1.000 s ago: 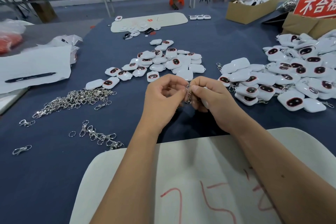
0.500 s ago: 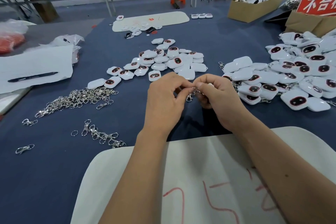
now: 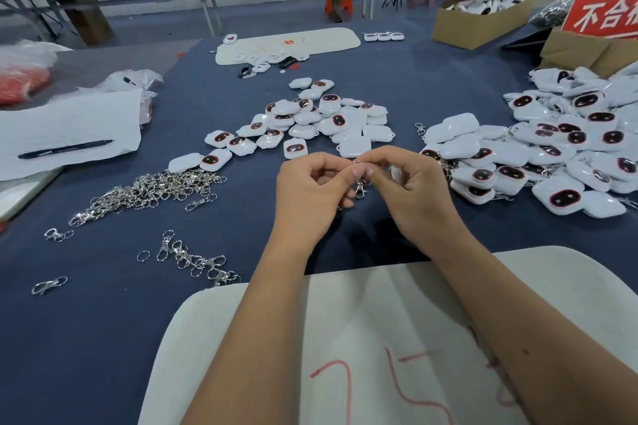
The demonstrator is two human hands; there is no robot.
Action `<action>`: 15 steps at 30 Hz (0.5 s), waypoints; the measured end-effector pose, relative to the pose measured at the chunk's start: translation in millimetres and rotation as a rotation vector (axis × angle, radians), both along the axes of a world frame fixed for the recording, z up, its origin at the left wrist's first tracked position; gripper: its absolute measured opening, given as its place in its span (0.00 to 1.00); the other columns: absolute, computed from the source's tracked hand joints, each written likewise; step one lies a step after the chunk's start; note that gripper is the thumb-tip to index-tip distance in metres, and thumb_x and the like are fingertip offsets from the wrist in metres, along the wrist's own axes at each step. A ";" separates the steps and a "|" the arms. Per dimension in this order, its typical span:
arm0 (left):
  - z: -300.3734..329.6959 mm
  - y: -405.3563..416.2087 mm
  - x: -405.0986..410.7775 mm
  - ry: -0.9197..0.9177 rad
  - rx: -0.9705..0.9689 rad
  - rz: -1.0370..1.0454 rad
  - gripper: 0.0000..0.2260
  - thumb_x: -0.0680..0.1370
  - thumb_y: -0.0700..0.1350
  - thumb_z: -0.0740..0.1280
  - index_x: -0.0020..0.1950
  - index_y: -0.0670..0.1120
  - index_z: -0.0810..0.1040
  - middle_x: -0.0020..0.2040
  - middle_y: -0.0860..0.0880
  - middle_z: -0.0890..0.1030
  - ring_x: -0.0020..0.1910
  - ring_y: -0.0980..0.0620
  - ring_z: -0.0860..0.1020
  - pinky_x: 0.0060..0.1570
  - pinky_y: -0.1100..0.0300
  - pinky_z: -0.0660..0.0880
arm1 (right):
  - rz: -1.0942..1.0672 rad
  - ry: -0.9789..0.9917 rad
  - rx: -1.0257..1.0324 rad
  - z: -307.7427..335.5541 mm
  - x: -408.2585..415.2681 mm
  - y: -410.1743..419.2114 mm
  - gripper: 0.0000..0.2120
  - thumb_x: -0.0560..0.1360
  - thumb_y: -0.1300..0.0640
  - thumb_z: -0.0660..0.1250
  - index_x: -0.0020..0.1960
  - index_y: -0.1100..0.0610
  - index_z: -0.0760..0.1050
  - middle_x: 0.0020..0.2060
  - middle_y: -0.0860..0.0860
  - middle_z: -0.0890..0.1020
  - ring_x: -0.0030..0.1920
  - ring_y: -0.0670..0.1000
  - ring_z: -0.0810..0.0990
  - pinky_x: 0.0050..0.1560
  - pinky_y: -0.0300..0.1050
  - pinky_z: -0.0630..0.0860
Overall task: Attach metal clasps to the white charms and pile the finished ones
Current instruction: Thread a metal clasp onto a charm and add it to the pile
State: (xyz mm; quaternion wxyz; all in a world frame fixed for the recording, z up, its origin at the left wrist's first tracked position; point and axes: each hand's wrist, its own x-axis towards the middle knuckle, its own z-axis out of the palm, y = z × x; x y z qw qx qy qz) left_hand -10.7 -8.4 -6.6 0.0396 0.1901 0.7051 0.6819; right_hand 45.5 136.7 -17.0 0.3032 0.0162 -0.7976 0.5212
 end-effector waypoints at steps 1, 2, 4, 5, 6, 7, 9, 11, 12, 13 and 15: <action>0.0 -0.8 -0.9 -0.011 0.000 0.009 0.03 0.76 0.41 0.76 0.44 0.43 0.86 0.32 0.47 0.84 0.29 0.54 0.79 0.32 0.64 0.76 | 0.008 -0.002 0.005 -0.4 -0.1 -0.2 0.11 0.80 0.63 0.69 0.48 0.48 0.83 0.40 0.53 0.85 0.41 0.69 0.76 0.43 0.59 0.76; -0.1 -1.8 -1.7 -0.017 -0.004 0.017 0.03 0.76 0.42 0.76 0.44 0.43 0.86 0.32 0.47 0.84 0.28 0.54 0.79 0.32 0.64 0.76 | 0.013 -0.007 0.008 -0.8 -0.2 -0.5 0.10 0.80 0.62 0.69 0.48 0.48 0.83 0.40 0.53 0.85 0.42 0.69 0.77 0.44 0.60 0.76; -0.3 -3.2 -2.5 -0.011 -0.027 0.022 0.04 0.75 0.43 0.77 0.43 0.44 0.86 0.31 0.47 0.83 0.28 0.54 0.79 0.32 0.64 0.76 | 0.007 -0.009 0.011 -1.1 -0.2 -0.1 0.09 0.80 0.63 0.69 0.50 0.49 0.84 0.42 0.49 0.86 0.43 0.68 0.78 0.46 0.59 0.77; -0.5 -3.8 -2.8 0.000 -0.044 0.022 0.04 0.75 0.43 0.77 0.42 0.44 0.85 0.31 0.47 0.84 0.28 0.54 0.80 0.32 0.63 0.76 | 0.001 -0.006 0.014 -1.5 -0.5 0.6 0.09 0.80 0.63 0.70 0.50 0.50 0.84 0.42 0.47 0.86 0.41 0.64 0.79 0.46 0.56 0.78; -0.8 -4.6 -3.1 0.008 -0.056 0.021 0.04 0.75 0.44 0.78 0.42 0.45 0.85 0.31 0.46 0.84 0.28 0.53 0.80 0.33 0.63 0.76 | -0.008 -0.006 0.027 -2.0 -0.5 1.2 0.09 0.80 0.63 0.70 0.49 0.50 0.85 0.41 0.44 0.86 0.37 0.56 0.79 0.43 0.51 0.77; -1.0 -5.3 -3.5 0.010 -0.061 0.017 0.04 0.75 0.44 0.78 0.42 0.45 0.85 0.31 0.46 0.84 0.28 0.53 0.80 0.33 0.62 0.76 | -0.015 -0.008 0.050 -2.0 -0.3 1.4 0.09 0.79 0.63 0.71 0.49 0.50 0.85 0.39 0.42 0.85 0.34 0.47 0.75 0.40 0.44 0.74; -1.5 -7.4 -5.1 -0.005 -0.059 0.004 0.05 0.74 0.45 0.78 0.43 0.44 0.86 0.32 0.44 0.84 0.28 0.52 0.80 0.34 0.61 0.77 | -0.024 -0.013 0.095 -1.3 0.2 0.7 0.09 0.79 0.63 0.72 0.48 0.50 0.85 0.35 0.39 0.82 0.31 0.44 0.70 0.37 0.35 0.68; -2.0 -8.7 -6.3 -0.026 -0.052 -0.007 0.05 0.74 0.45 0.78 0.43 0.44 0.86 0.32 0.44 0.84 0.28 0.52 0.79 0.34 0.60 0.77 | -0.019 -0.027 0.096 -1.1 0.2 0.3 0.07 0.79 0.62 0.72 0.47 0.51 0.85 0.32 0.44 0.81 0.30 0.46 0.67 0.35 0.41 0.67; -2.2 -8.5 -6.3 -0.034 -0.041 -0.011 0.05 0.74 0.44 0.78 0.44 0.43 0.86 0.32 0.44 0.84 0.28 0.52 0.79 0.34 0.61 0.77 | -0.014 -0.033 0.078 -0.4 0.4 0.2 0.07 0.79 0.61 0.73 0.47 0.50 0.85 0.30 0.48 0.78 0.30 0.48 0.65 0.34 0.45 0.66; -2.3 -7.9 -5.9 -0.040 -0.028 -0.015 0.05 0.75 0.44 0.78 0.44 0.43 0.86 0.32 0.44 0.84 0.28 0.53 0.79 0.33 0.62 0.76 | -0.011 -0.038 0.055 0.4 0.5 0.2 0.07 0.79 0.61 0.73 0.46 0.49 0.85 0.28 0.51 0.76 0.29 0.49 0.64 0.33 0.46 0.65; -1.9 -6.2 -5.3 -0.046 0.008 -0.029 0.04 0.75 0.43 0.78 0.44 0.42 0.86 0.32 0.45 0.84 0.28 0.53 0.79 0.32 0.63 0.76 | -0.006 -0.053 0.011 2.0 1.0 0.6 0.07 0.79 0.60 0.73 0.45 0.50 0.84 0.30 0.57 0.77 0.30 0.54 0.66 0.33 0.48 0.65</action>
